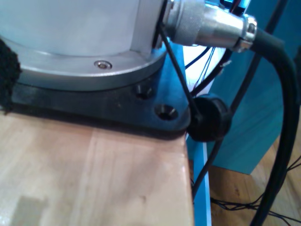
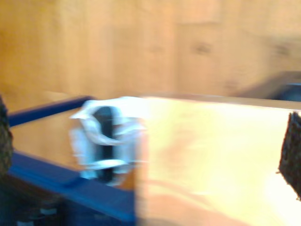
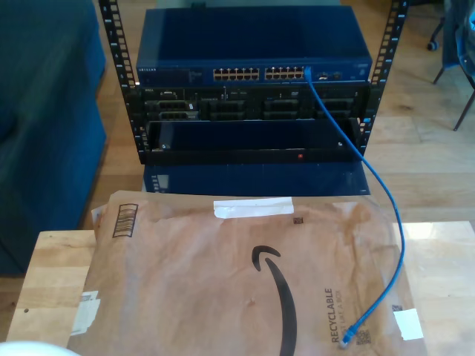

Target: Grab the cable and plug it in

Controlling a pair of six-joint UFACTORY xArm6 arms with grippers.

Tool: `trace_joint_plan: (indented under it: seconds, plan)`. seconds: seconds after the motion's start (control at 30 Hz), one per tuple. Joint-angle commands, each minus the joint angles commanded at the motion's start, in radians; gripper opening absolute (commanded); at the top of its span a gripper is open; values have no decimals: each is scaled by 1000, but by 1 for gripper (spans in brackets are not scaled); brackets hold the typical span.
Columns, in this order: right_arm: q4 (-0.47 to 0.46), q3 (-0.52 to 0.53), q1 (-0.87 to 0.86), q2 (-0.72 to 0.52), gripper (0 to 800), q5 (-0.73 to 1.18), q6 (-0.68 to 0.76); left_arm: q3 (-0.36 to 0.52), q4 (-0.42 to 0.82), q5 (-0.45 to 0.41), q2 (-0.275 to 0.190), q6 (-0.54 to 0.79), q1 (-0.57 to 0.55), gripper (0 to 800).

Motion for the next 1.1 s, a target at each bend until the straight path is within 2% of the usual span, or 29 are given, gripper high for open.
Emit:
trace_joint_plan:
  seconds: [0.13,0.3,0.4,0.47,0.57,0.63,0.83,1.0,1.1]
  plan:
    - [-121,37,-186,8,794,100,-163,0,0,0,0,0,0,800]
    - [-184,178,-316,2,796,101,-324,0,0,0,0,0,0,800]
    - [-236,272,-319,-5,796,95,-325,0,0,0,0,0,0,800]
    - [-236,325,-321,-5,796,74,-327,0,0,0,0,0,0,800]
    - [-238,345,-315,-38,796,71,-327,0,0,0,0,0,0,800]
    - [-236,413,-316,-69,794,60,-325,0,0,0,0,0,0,800]
    - [-265,468,-319,-5,796,-54,-342,0,0,0,0,0,0,800]
    - [-269,551,-321,-3,797,-186,-342,0,0,0,0,0,0,800]
    - [-272,563,-321,-9,797,-238,-339,0,0,0,0,0,0,800]
